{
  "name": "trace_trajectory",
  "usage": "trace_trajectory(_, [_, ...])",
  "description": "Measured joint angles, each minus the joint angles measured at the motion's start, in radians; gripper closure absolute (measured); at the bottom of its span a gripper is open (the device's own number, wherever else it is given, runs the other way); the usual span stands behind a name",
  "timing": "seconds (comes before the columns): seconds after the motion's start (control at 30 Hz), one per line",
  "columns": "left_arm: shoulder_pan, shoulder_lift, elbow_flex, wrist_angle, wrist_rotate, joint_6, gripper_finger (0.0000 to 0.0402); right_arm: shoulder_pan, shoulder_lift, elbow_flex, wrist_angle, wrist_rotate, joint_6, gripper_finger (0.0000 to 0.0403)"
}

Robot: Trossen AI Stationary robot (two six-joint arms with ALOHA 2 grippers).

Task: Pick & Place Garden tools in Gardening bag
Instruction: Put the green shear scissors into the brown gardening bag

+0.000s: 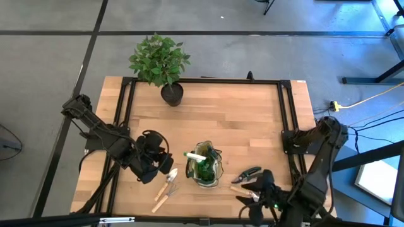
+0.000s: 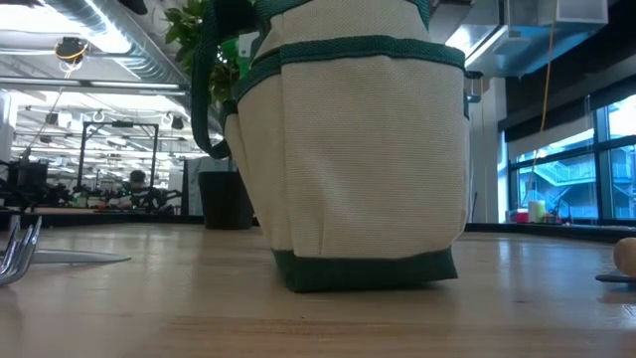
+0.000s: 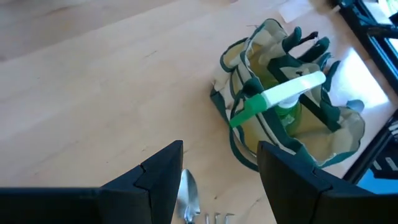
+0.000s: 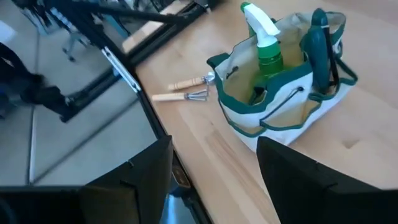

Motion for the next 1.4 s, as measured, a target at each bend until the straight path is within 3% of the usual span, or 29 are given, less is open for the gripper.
trace_trajectory(0.3, [0.044,0.000,0.000,-0.067,-0.018,0.035,0.0201,-0.005,-0.180,-0.401,0.463,0.071,-0.016,0.0167])
trace_trajectory(0.63, [0.112,0.001,0.000,-0.035,-0.132,0.240,0.0201,-0.016,-0.453,-0.787,0.824,0.069,-0.053,0.0167])
trace_trajectory(0.83, [0.229,0.001,0.000,0.007,-0.120,0.379,0.0201,-0.021,-0.582,-1.014,1.174,0.075,-0.068,0.0167])
trace_trajectory(0.93, [0.288,0.001,0.000,0.061,-0.068,0.447,0.0201,-0.036,-0.604,-1.126,1.340,0.072,0.025,0.0167])
trace_trajectory(1.1, [0.354,0.002,0.000,0.126,0.048,0.544,0.0201,-0.062,-0.605,-1.193,1.414,0.123,0.206,0.0167])
trace_trajectory(1.4, [0.431,0.002,0.000,0.149,0.153,0.741,0.0201,-0.154,-0.605,-1.193,1.569,0.262,0.218,0.0167])
